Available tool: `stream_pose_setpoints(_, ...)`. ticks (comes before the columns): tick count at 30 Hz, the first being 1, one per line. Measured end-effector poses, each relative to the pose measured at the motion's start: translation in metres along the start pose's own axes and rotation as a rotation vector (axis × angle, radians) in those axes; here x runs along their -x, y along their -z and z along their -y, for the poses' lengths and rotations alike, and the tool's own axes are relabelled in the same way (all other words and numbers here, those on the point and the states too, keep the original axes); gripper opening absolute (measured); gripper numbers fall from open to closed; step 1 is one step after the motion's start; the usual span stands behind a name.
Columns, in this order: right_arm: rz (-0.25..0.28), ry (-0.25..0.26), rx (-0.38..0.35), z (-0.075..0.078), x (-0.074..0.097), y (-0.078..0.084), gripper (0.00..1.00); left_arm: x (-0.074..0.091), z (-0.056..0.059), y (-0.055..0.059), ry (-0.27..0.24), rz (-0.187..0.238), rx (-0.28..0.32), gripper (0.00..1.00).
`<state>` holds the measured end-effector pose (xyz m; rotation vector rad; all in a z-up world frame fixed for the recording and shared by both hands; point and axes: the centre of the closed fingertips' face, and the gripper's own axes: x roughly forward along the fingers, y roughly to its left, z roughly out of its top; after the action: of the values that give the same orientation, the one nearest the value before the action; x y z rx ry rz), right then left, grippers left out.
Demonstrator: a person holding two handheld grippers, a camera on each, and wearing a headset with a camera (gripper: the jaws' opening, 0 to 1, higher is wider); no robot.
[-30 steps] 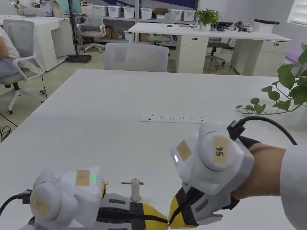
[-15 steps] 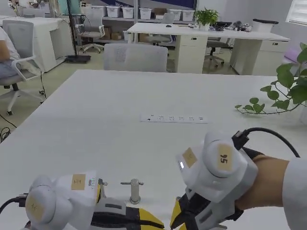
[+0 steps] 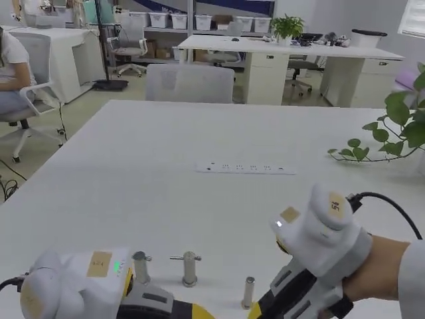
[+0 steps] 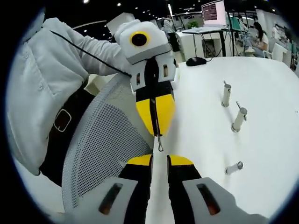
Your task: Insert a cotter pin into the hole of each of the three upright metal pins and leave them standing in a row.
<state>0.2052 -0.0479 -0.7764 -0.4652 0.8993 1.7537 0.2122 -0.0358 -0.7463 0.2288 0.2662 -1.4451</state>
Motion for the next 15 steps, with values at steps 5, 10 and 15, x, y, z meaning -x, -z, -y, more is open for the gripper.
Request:
stream_pose_setpoints(5, 0.016, -0.071, -0.004, -0.007, 0.001, -0.004, 0.13, -0.003, 0.010, -0.004, 0.039, 0.000, -0.024, 0.00)
stream_pose_setpoints(10, 0.031, -0.161, -0.006, -0.019, 0.004, -0.011, 0.12, -0.005, 0.015, -0.010, 0.069, 0.006, -0.047, 0.00)
stream_pose_setpoints(15, 0.031, -0.228, -0.016, -0.029, 0.006, -0.013, 0.11, -0.005, 0.020, -0.013, 0.089, 0.013, -0.061, 0.00)
